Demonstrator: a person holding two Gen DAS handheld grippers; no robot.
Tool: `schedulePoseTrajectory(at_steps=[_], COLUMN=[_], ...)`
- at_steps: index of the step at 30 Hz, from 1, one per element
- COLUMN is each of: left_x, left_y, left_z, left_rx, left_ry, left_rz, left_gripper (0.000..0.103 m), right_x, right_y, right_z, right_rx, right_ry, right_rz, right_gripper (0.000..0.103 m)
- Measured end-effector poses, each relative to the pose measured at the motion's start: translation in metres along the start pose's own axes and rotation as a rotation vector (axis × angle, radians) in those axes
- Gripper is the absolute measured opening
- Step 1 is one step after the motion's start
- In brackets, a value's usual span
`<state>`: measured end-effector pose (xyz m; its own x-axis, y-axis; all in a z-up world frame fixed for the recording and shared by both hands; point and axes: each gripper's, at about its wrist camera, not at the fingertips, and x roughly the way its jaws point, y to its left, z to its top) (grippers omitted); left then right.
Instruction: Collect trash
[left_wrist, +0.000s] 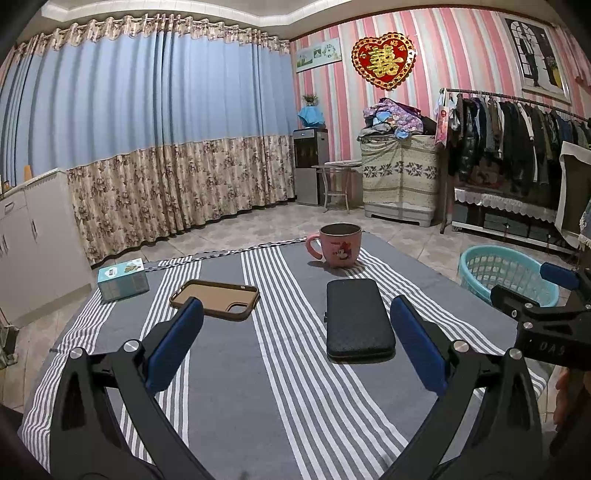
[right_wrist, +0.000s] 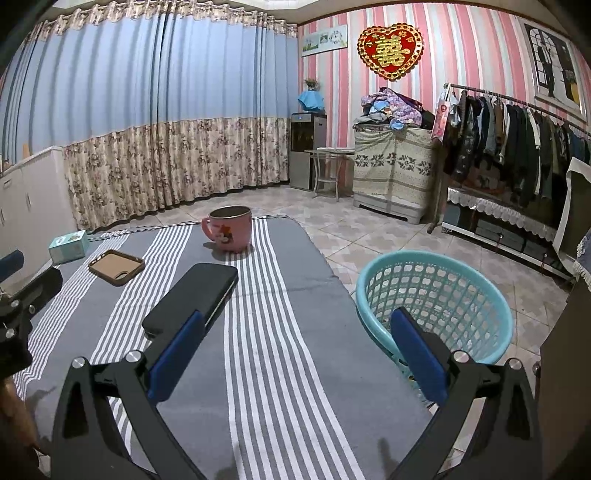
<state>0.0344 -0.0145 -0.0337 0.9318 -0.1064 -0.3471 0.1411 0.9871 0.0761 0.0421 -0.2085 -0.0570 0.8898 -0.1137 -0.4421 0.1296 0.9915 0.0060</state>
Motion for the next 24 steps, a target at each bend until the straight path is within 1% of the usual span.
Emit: schedulePoseTrajectory(at_steps=[24], left_x=[-0.0028], left_y=[0.0007], left_z=[-0.0004], left_rx=[-0.016], left_ry=[-0.005], left_rz=[-0.005], left_gripper=[0.098], right_x=[-0.0019], right_y=[0.0008], right_z=[0.0023], right_rx=[-0.013], right_ry=[-0.01], right_rz=[-0.001], right_gripper=[0.098])
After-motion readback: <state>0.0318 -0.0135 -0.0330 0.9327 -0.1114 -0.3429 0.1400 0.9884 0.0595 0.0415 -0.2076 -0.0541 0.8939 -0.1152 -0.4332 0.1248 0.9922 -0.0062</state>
